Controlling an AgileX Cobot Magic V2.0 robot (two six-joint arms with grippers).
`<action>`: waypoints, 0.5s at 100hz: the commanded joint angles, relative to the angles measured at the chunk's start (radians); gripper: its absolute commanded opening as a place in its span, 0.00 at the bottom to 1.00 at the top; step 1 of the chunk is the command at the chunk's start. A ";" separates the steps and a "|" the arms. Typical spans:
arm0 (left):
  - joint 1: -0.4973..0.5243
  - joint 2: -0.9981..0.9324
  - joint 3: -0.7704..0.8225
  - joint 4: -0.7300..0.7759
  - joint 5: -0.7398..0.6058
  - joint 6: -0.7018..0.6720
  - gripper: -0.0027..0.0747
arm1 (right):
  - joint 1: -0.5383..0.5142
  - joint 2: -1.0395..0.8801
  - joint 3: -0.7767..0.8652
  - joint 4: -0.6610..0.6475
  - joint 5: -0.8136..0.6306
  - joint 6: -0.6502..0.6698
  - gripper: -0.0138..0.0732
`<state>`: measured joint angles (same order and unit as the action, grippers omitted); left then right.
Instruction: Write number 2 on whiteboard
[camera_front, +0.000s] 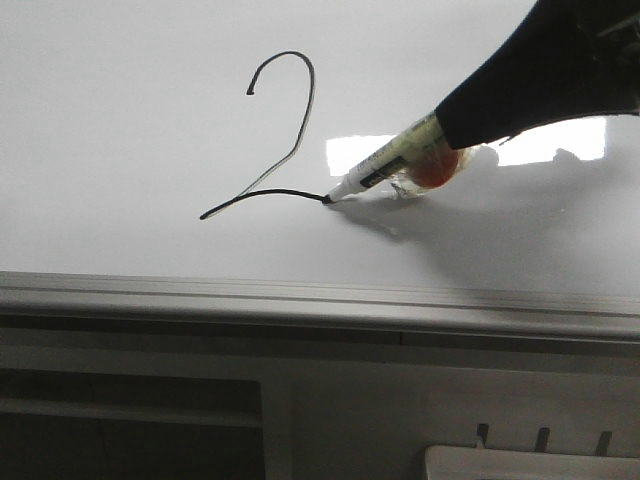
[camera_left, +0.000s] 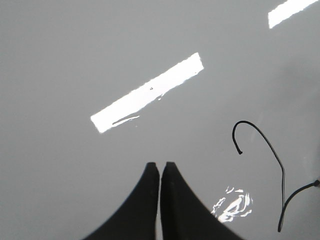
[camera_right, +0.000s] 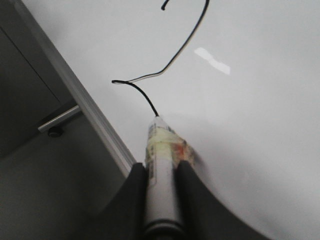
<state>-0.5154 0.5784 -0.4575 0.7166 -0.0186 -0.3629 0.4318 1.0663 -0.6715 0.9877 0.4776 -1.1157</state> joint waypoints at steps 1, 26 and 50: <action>0.002 0.004 -0.036 0.041 -0.102 -0.011 0.01 | -0.012 -0.016 -0.085 -0.001 0.070 0.000 0.09; 0.002 0.082 0.002 0.093 -0.282 -0.011 0.01 | 0.012 0.028 -0.255 -0.071 0.148 0.000 0.09; -0.057 0.252 0.020 0.217 -0.441 -0.013 0.15 | 0.124 0.124 -0.341 -0.173 0.099 0.000 0.09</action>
<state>-0.5456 0.7805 -0.4133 0.9134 -0.3592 -0.3629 0.5178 1.1782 -0.9600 0.8316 0.6328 -1.1136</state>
